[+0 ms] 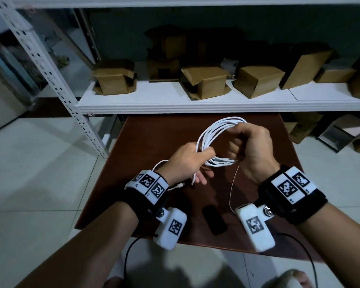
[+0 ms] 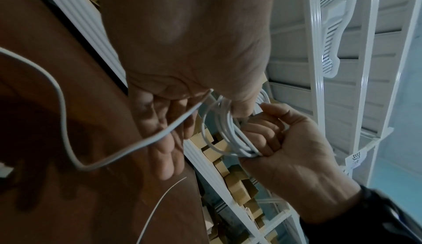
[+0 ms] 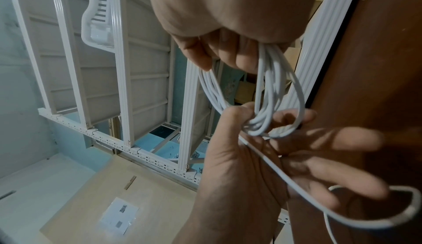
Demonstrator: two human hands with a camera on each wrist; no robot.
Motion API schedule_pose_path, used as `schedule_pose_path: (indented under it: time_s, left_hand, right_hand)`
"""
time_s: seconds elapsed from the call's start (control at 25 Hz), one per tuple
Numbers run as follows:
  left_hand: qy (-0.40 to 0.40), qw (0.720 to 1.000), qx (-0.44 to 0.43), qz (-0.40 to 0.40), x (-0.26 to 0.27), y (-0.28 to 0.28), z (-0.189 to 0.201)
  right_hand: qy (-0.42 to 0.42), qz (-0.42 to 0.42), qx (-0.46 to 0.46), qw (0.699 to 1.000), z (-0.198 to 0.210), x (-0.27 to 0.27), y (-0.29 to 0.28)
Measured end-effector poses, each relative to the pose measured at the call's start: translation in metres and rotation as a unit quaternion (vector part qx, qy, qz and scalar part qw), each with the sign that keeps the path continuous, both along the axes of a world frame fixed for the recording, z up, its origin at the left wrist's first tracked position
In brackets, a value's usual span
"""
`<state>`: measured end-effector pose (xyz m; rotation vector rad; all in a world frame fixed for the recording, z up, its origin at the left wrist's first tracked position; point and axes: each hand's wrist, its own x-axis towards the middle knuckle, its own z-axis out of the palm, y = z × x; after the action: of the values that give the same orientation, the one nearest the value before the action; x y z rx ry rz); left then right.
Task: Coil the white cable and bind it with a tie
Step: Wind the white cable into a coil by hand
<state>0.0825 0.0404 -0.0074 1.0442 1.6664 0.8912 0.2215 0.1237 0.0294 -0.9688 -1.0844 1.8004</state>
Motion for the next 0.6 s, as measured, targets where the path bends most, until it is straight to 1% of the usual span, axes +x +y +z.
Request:
schedule_pose_path:
  time_s: [0.08,0.12,0.24,0.36,0.4,0.44,0.52,0.6]
  left_hand:
    - [-0.041,0.999,0.008,0.008,0.0020,-0.0003,0.0003]
    - [-0.079,0.997,0.012,0.016,0.0036,-0.0008,0.0020]
    - [-0.209,0.975,0.021,0.066,0.0078,-0.0010,0.0063]
    - [-0.283,0.955,0.008,0.085,0.0064,-0.0007,0.0053]
    - [-0.285,0.955,0.005,0.084,0.0044,-0.0004,0.0040]
    - [-0.270,0.959,0.015,0.087,0.0025,0.0006,0.0021]
    - [-0.231,0.965,0.069,0.104,0.0000,0.0027,-0.0022]
    - [-0.232,0.958,0.129,0.111,0.0004,0.0030,-0.0025]
  right_hand:
    - [0.010,0.002,-0.006,1.000,-0.0020,0.0004,-0.0003]
    - [0.016,0.003,-0.008,1.000,-0.0024,0.0003,-0.0008]
    - [0.034,-0.003,-0.014,0.999,-0.0022,-0.0016,-0.0006]
    - [0.052,-0.008,-0.022,0.998,-0.0023,-0.0034,-0.0012]
    - [0.057,-0.007,-0.025,0.998,-0.0030,-0.0039,-0.0023]
    - [0.062,-0.006,-0.029,0.998,-0.0038,-0.0043,-0.0032]
    - [0.080,-0.003,-0.044,0.996,-0.0059,-0.0050,-0.0044]
    - [0.104,0.007,-0.061,0.993,-0.0077,-0.0065,-0.0043]
